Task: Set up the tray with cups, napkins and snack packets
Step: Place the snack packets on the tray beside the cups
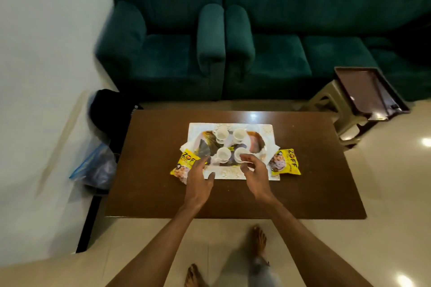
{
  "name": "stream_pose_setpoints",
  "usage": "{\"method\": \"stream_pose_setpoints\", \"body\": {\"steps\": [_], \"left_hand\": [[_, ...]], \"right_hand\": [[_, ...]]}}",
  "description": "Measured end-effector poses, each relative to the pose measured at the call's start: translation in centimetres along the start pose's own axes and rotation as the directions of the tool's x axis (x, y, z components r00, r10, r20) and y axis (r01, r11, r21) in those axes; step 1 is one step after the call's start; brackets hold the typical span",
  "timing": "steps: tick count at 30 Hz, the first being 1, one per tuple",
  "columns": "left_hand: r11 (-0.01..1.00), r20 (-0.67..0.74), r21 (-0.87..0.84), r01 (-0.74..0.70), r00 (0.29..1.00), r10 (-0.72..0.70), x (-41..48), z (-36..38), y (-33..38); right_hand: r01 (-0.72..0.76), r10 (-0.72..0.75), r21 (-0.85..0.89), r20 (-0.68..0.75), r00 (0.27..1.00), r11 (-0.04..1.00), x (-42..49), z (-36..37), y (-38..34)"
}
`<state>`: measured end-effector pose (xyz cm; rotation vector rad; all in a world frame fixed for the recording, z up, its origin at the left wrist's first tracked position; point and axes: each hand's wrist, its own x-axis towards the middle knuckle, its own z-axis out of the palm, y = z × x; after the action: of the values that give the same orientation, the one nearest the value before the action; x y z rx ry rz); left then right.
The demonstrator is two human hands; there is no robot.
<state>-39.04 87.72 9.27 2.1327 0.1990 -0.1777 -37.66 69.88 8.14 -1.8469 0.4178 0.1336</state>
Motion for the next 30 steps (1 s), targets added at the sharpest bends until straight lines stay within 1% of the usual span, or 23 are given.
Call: {"method": "stream_pose_setpoints", "body": {"steps": [4,8,10,12,14,17,20,22,26,28,30], "left_hand": [[1.000,0.050,0.027,0.013,0.999,-0.014,2.2,8.0,3.3],[0.998,0.129,0.053,0.046,0.990,-0.053,3.9,16.4,5.7],[0.995,0.173,0.056,0.087,0.980,-0.095,4.7,20.1,6.2],[0.986,0.197,0.047,0.159,0.966,-0.166,6.0,23.4,5.9],[0.969,0.212,0.047,0.244,0.945,-0.248,7.2,26.3,4.8],[0.937,0.226,0.049,0.345,0.910,-0.347,8.6,30.1,2.4],[0.922,0.199,0.044,0.384,0.901,-0.385,10.0,33.6,0.3],[0.914,0.156,0.046,0.404,0.900,-0.406,10.7,35.8,-0.6],[0.900,0.068,0.040,0.435,0.897,-0.436,11.6,38.8,-1.0],[0.874,0.039,0.020,0.486,0.873,-0.486,11.9,39.6,-1.0],[0.830,0.052,-0.080,0.552,0.834,-0.550,11.8,39.9,-0.7]], "right_hand": [[-0.040,0.040,-0.001,-0.059,0.997,0.999,3.5,-7.1,4.4],[-0.144,0.143,0.003,-0.133,0.981,0.990,6.8,-13.9,9.8],[-0.214,0.211,-0.003,-0.158,0.965,0.977,8.2,-16.5,12.5],[-0.277,0.274,-0.001,-0.159,0.949,0.961,10.1,-18.2,15.5],[-0.330,0.326,-0.007,-0.148,0.934,0.944,12.1,-19.0,18.3],[-0.343,0.329,-0.067,-0.159,0.931,0.937,15.3,-19.0,21.7],[-0.320,0.292,-0.157,-0.178,0.940,0.934,18.6,-18.6,24.6],[-0.315,0.289,-0.162,-0.164,0.943,0.935,20.5,-18.1,25.9],[-0.308,0.292,-0.093,-0.149,0.945,0.947,22.5,-17.0,27.3],[-0.351,0.349,0.008,-0.142,0.926,0.936,22.6,-16.9,27.3],[-0.399,0.415,0.133,-0.126,0.901,0.907,22.1,-17.4,27.2]]}}
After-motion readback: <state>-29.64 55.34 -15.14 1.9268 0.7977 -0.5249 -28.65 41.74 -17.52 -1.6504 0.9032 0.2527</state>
